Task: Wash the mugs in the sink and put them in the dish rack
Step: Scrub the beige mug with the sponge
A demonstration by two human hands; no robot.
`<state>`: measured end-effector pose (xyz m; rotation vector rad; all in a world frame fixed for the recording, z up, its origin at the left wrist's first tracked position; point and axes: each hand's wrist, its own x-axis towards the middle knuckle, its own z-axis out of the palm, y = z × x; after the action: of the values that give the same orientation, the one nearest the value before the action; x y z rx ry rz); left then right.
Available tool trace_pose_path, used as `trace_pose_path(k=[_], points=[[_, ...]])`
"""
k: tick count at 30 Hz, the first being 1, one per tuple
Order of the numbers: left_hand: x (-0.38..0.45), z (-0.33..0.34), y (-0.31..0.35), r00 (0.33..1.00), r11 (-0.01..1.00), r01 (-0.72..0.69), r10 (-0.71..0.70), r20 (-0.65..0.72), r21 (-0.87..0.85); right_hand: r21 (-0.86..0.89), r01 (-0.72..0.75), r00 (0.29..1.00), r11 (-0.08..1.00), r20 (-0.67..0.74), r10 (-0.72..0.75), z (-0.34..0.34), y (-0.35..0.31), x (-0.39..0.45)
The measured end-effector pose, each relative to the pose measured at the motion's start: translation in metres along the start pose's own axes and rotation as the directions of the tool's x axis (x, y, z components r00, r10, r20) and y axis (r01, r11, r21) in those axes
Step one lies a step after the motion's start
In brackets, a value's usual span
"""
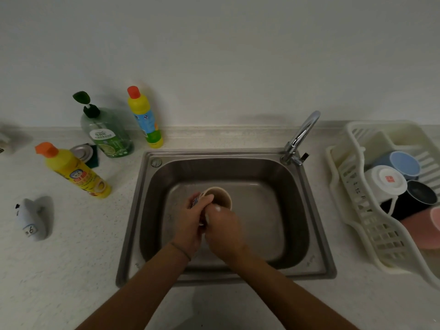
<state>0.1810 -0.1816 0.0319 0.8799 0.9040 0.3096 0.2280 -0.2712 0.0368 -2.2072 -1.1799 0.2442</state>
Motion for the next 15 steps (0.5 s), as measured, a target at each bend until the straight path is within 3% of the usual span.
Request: trace_pose_path(k=[1,3,6,7,9,12,13,15], points=[[-0.001,0.003,-0.002,0.999,0.999,-0.034,0.033,-0.032,-0.037,0.082,-0.072,0.996,0.994,-0.046,0.076,0.003,-0.004,0.001],[-0.001,0.0,-0.001,0.995,0.998,-0.042,0.038,-0.091,-0.046,0.16,-0.114,0.994,0.981,0.02,0.112,0.002,-0.01,-0.003],[0.005,-0.019,0.002,0.997,0.999,0.026,-0.023,-0.077,0.039,-0.134,0.187,0.957,0.973,0.25,-0.149,-0.005,0.011,-0.006],[0.006,-0.023,0.002,0.997,0.998,0.039,-0.035,-0.063,0.052,-0.21,0.245,0.934,0.947,0.314,-0.172,-0.008,0.018,-0.004],[0.005,-0.021,0.002,0.997,0.998,0.043,-0.04,-0.07,0.049,-0.227,0.216,0.941,0.95,0.308,-0.14,-0.007,0.015,-0.003],[0.002,-0.013,0.001,0.995,0.997,0.037,-0.031,-0.094,0.064,-0.071,0.035,0.957,0.997,0.29,-0.013,-0.005,0.0,-0.002],[0.001,-0.014,0.003,0.995,0.995,0.041,-0.033,-0.089,0.09,-0.058,0.047,0.944,0.997,0.328,-0.026,-0.008,0.001,-0.002],[0.003,-0.023,0.007,0.997,0.988,0.066,-0.059,-0.055,0.141,-0.15,0.218,0.898,0.964,0.417,-0.139,-0.018,0.013,-0.002]])
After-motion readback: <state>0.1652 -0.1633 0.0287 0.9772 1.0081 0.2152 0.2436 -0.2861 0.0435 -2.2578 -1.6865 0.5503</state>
